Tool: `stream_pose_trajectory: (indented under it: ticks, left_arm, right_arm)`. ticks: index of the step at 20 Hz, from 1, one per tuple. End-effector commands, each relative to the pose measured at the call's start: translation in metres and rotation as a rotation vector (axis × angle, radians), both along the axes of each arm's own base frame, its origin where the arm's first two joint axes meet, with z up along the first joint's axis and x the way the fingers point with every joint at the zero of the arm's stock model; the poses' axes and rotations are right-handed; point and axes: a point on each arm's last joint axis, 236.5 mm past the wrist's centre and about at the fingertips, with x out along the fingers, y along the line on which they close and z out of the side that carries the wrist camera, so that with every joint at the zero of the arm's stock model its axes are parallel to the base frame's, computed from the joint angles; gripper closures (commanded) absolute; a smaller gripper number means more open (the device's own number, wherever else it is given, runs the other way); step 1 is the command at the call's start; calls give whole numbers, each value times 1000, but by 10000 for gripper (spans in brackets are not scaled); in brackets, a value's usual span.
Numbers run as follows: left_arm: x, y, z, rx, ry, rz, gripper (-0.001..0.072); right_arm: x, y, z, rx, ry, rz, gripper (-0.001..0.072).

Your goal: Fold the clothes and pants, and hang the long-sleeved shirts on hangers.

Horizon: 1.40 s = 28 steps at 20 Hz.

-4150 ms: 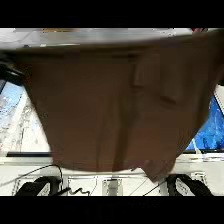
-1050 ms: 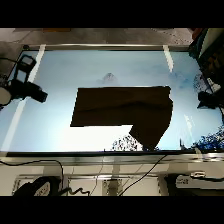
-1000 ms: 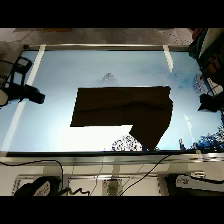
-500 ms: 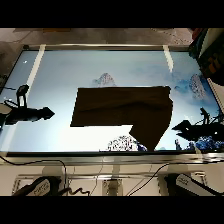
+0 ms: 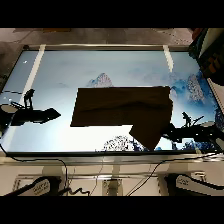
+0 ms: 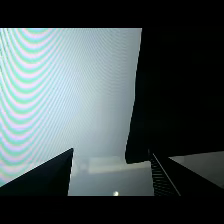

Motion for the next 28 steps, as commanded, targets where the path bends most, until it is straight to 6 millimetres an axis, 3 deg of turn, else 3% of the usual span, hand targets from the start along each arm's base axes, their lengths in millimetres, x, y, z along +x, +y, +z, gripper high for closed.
stream_pose_trajectory:
  ticks: [1,3,4,8,11,15,19,20,22,24,28]
  left_arm:
    - [-1,-3,-5,-19,20,0,173]
    - [-3,-4,-8,-24,29,-3,173]
    - [-4,-6,-9,-27,37,-12,173]
    - [-12,-42,-22,-47,88,-111,173]
    - [-11,-70,-43,-38,117,-178,173]
    - [-15,-77,-70,-50,190,-165,174]
    - [-19,-75,-78,-39,210,-173,177]
    - [-20,-78,-77,-48,213,-178,217]
    - [-26,-89,-75,-67,230,-207,384]
    - [-30,-98,-74,-70,239,-238,697]
    - [-27,-101,-54,-80,219,-276,694]
  right_arm:
    - [19,-4,-12,-62,-57,-20,407]
    - [22,-2,-10,-53,-74,-21,650]
    - [21,-2,-10,-53,-72,-17,695]
    - [21,-2,-11,-54,-72,-17,699]
    - [20,-1,-10,-49,-69,-14,699]
    - [20,-1,-10,-46,-67,-13,698]
    - [19,1,-9,-41,-65,-9,698]
    - [19,1,-9,-41,-65,-9,699]
    - [19,1,-9,-40,-65,-9,698]
    - [18,3,-7,-31,-64,-1,699]
    - [22,5,19,-45,-156,58,700]
